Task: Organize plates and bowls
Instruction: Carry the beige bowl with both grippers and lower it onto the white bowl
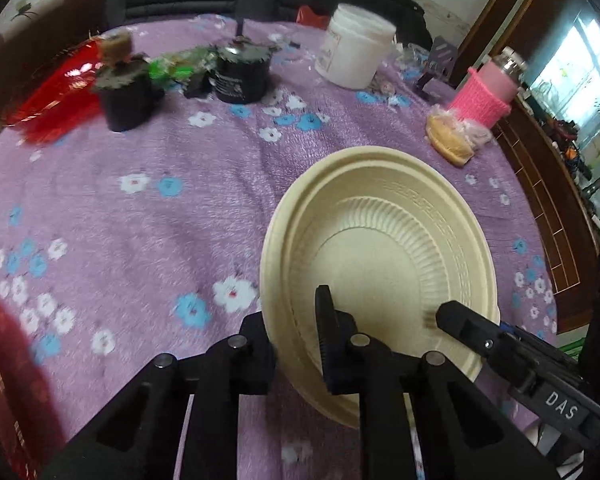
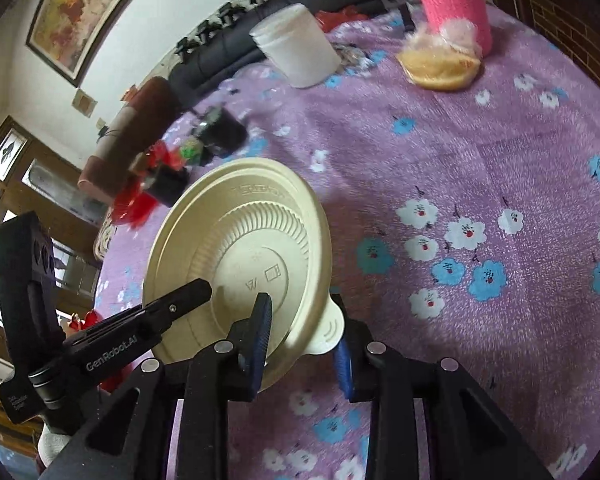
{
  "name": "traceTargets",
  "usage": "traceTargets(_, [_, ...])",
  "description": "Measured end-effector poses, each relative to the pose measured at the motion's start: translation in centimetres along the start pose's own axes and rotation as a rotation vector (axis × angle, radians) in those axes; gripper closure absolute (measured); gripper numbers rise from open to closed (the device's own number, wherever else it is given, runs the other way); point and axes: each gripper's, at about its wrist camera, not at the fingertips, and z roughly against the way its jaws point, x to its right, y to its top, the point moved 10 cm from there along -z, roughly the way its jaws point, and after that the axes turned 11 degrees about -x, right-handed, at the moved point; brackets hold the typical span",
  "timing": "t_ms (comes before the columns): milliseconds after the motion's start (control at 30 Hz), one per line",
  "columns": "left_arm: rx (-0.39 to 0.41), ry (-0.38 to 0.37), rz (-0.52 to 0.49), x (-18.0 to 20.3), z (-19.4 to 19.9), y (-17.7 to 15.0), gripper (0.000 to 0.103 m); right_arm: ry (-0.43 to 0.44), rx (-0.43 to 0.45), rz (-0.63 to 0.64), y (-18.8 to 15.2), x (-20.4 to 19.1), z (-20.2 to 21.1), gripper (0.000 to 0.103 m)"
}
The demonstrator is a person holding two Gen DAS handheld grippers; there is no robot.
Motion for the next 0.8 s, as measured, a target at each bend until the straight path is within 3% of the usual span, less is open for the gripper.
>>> traceTargets(333, [0.169,0.046,0.047,-4.4,9.0,-4.8,0.085,0.060,0.033,0.131,-3.7,-8.0,2.3,0.072])
traceTargets(800, [0.353,0.096,0.249,-15.8,18.7,-13.0,0.085,0.177,0.033,0.362,-9.5,-22.9,1.6,0.072])
